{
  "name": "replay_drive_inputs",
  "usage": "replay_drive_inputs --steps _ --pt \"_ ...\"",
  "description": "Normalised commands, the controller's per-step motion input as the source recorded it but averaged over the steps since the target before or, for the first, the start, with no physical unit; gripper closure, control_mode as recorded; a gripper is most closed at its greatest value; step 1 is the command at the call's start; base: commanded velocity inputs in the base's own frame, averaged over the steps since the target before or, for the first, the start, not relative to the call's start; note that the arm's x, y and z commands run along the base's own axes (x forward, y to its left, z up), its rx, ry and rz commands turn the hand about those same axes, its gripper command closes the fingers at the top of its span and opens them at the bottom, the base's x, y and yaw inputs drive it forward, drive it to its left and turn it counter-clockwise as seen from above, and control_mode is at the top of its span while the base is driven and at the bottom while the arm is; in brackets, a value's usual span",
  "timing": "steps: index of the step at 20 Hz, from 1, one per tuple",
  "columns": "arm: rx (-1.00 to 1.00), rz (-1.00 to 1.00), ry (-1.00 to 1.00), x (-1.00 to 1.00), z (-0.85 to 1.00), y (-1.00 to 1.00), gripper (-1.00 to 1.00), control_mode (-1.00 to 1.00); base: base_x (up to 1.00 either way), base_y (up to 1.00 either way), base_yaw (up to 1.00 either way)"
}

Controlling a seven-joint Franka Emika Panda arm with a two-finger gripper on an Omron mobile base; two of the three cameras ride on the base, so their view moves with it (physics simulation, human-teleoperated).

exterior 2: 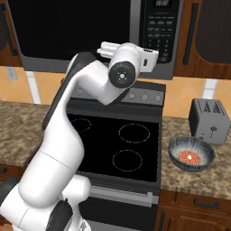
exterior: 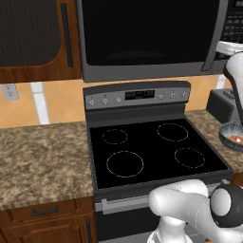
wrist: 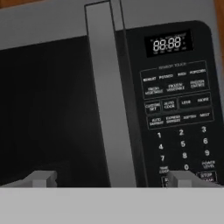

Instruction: Open the microwave, place the bowl with waffle inside the microwave, then close the microwave door and turn it on.

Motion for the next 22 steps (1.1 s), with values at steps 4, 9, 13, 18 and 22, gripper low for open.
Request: replay_drive_inputs --steps 4,9,13,18,22 --pt "0.0 0.0 0.16 0.69 -0.03 0.0 -1.0 -1.0 0.0 0.0 0.0" --pt "0.0 0.0 0.17 0.54 -0.03 0.0 -1.0 -1.0 0.0 0.0 0.0" --pt "0.0 0.0 0.13 0.47 0.0 0.0 -1.0 -1.0 0.0 0.0 0.0" --pt "0.0 0.0 0.01 0.25 0.0 0.0 -1.0 -1.0 0.0 0.0 0.0" --pt "0.0 0.0 0.0 0.0 0.0 0.0 -1.0 -1.0 0.0 0.0 0.0"
